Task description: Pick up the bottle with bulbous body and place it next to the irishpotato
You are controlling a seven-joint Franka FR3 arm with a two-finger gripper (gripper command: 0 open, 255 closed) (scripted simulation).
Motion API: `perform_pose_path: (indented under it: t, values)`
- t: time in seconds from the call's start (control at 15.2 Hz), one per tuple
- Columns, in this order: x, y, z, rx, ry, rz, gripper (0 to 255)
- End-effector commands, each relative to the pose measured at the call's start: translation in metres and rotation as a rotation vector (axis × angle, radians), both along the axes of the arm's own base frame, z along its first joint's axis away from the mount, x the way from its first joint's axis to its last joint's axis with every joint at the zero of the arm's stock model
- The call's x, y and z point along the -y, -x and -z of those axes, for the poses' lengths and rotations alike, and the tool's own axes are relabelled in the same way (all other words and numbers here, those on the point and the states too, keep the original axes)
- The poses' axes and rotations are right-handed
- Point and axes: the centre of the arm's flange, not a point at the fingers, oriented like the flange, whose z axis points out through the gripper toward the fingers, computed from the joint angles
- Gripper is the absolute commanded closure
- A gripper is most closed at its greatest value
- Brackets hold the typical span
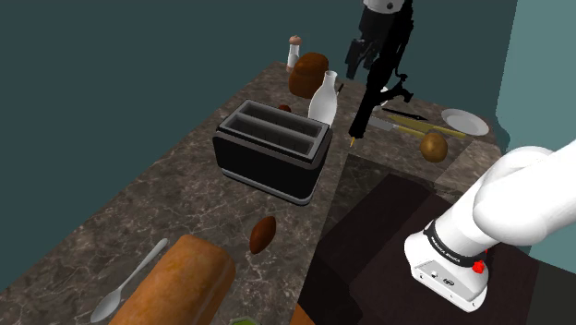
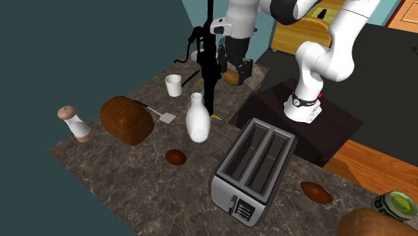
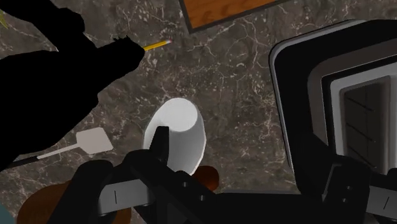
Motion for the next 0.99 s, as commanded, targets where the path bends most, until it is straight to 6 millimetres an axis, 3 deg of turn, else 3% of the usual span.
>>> perform_pose_path:
  t: [0.0,0.53,0.92]
  values:
    - [0.011,-0.02,0.013,0.008,-0.004,-0.002,0]
    - [0.056,-0.101,0.061,0.033,-0.022,-0.01,0]
    - [0.056,-0.104,0.088,0.033,-0.022,-0.01,0]
